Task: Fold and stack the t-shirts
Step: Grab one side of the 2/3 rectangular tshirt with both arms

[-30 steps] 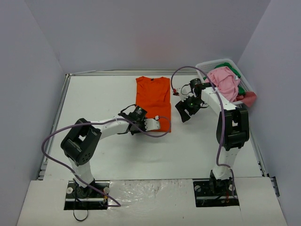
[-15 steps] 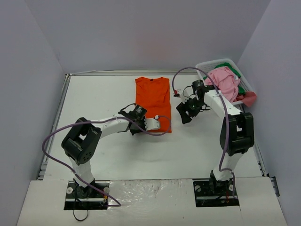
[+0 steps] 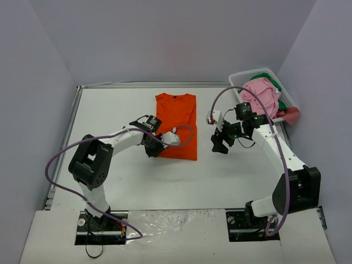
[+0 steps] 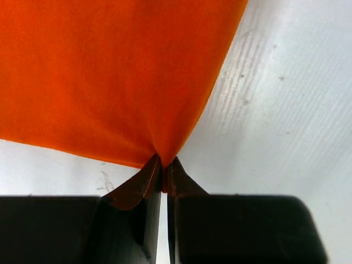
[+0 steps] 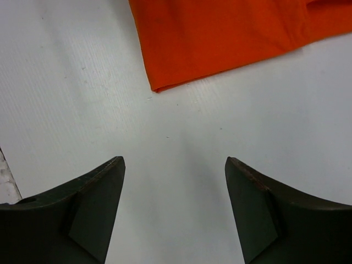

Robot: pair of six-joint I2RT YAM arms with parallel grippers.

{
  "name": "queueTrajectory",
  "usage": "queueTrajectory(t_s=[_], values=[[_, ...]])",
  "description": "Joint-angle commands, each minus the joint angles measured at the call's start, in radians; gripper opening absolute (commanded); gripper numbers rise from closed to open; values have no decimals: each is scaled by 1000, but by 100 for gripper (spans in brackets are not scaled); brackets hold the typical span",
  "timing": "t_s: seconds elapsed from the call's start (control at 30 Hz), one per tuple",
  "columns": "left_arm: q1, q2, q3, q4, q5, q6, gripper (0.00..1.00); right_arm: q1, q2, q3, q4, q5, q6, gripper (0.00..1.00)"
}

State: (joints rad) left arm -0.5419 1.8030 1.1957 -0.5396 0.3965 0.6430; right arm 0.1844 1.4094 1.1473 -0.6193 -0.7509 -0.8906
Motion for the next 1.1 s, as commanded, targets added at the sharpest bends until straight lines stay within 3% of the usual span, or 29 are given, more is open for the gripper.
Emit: queueTrajectory(t_s=[0.0, 0.1, 0.37, 1.07], values=[[2, -25, 38, -86, 73, -23, 2, 59, -24, -79, 78, 25, -41, 69], [5, -16, 47, -99, 88, -31, 2, 110, -30, -116, 174, 91, -28, 69], [7, 9, 84, -117, 113, -57, 2, 251, 92, -78, 193, 148, -18, 65], [42, 33, 99, -118, 188, -91, 2, 303, 361, -34, 225, 61, -10, 54]])
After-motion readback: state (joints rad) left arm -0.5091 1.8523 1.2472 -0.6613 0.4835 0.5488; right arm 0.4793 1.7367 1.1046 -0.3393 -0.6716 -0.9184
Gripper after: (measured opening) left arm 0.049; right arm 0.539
